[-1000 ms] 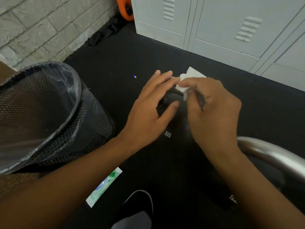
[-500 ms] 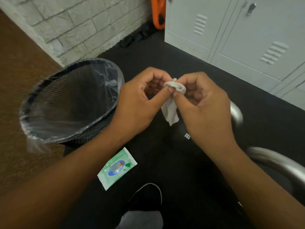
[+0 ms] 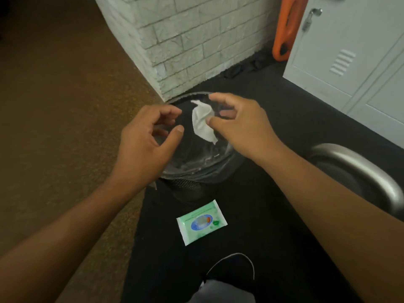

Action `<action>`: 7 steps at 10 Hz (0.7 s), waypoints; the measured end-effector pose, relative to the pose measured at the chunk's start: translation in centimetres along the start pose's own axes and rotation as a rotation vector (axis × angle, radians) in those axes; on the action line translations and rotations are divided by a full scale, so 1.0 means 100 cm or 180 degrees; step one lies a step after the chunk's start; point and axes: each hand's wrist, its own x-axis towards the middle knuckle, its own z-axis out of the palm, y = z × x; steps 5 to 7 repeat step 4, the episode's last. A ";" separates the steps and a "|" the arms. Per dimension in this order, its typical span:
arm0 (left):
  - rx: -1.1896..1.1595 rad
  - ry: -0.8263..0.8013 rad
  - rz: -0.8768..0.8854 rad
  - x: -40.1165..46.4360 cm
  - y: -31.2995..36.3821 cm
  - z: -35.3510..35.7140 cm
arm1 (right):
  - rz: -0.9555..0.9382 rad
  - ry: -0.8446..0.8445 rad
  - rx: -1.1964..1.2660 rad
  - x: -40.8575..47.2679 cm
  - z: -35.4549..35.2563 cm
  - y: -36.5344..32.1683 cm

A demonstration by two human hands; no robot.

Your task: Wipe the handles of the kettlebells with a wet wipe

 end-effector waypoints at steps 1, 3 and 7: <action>0.0134 -0.0069 0.0002 -0.005 -0.006 0.002 | -0.0125 -0.0144 -0.0281 -0.014 0.002 0.007; -0.0010 -0.0345 -0.0119 0.000 0.016 0.046 | -0.0314 0.0112 -0.0457 -0.044 -0.027 0.027; 0.0122 -0.0435 0.0203 0.013 0.037 0.073 | -0.0137 0.0400 -0.0633 -0.054 -0.054 0.037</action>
